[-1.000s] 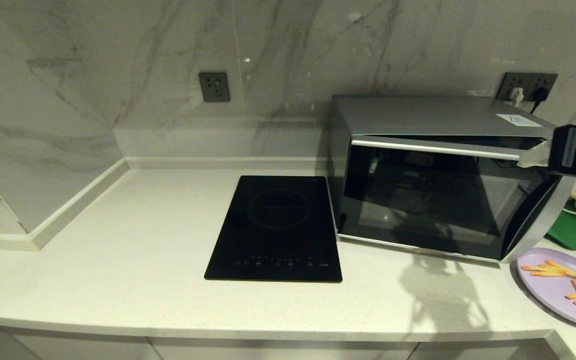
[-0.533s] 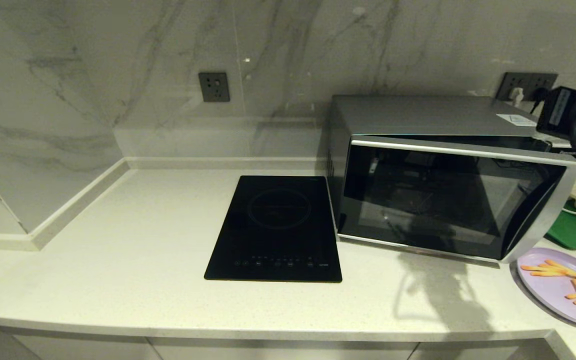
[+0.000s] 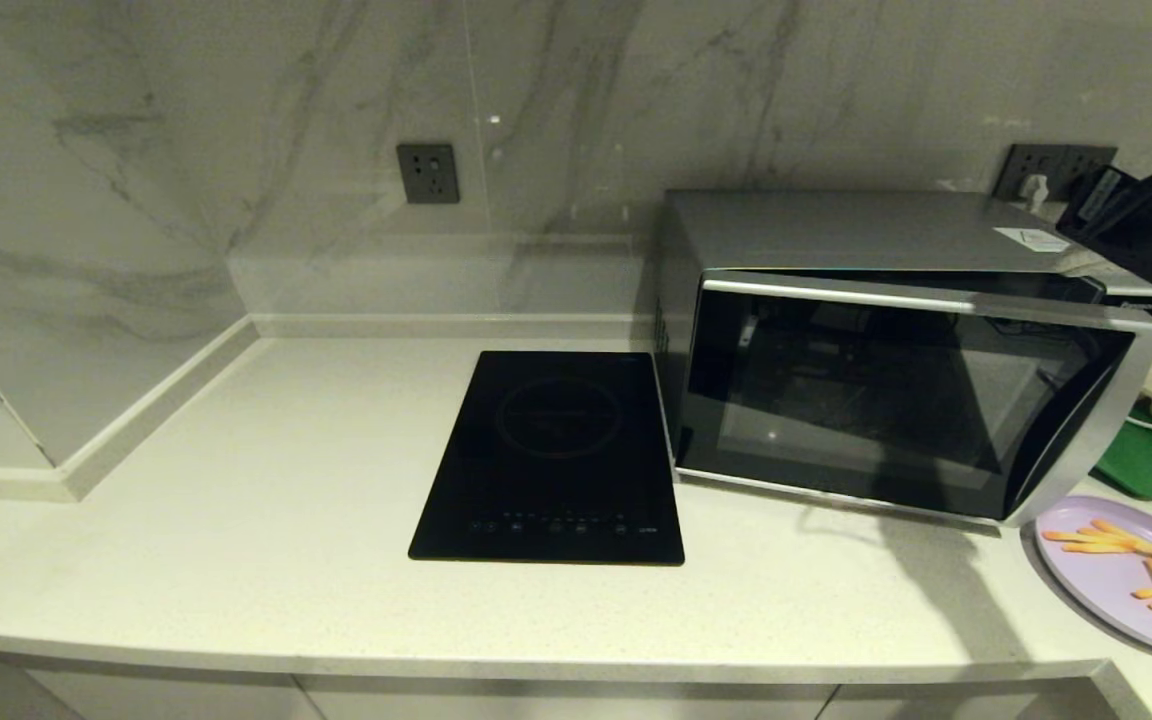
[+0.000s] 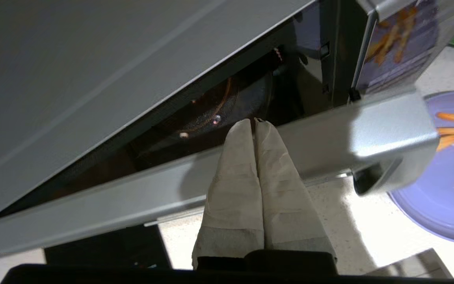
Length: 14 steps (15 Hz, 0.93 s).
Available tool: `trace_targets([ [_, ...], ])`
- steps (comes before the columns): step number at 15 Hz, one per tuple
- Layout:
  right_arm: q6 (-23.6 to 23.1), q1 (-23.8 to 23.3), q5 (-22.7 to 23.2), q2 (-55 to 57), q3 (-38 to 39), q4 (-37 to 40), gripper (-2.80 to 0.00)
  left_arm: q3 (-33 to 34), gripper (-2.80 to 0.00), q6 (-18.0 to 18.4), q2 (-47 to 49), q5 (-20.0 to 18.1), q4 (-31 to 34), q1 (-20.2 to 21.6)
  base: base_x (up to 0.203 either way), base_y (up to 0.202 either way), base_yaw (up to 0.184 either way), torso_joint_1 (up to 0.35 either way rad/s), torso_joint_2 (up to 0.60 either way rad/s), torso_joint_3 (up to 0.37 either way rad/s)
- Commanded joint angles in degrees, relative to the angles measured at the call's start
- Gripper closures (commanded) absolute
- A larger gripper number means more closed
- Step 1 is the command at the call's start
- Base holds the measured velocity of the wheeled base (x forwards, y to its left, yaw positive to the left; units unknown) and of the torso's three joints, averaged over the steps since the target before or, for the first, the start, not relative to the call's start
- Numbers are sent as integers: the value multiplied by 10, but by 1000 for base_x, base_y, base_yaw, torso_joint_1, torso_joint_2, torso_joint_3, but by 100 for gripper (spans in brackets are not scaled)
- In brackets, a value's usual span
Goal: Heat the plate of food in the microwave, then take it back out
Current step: Open the microwave oven
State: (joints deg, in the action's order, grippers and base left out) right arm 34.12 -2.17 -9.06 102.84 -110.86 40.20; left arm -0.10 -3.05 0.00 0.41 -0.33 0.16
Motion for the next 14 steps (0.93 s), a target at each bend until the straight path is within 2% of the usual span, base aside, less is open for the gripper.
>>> trace_targets([
  [1,2,-17,13,22,-9,2,0,0,0,0,0,0,0,0,0,0,0,0,0,0],
  [4,0,-30,14,39,-20,2,0,0,0,0,0,0,0,0,0,0,0,0,0,0],
  [14,-23,-32,16,57,-19,15,0,0,0,0,0,0,0,0,0,0,0,0,0,0],
])
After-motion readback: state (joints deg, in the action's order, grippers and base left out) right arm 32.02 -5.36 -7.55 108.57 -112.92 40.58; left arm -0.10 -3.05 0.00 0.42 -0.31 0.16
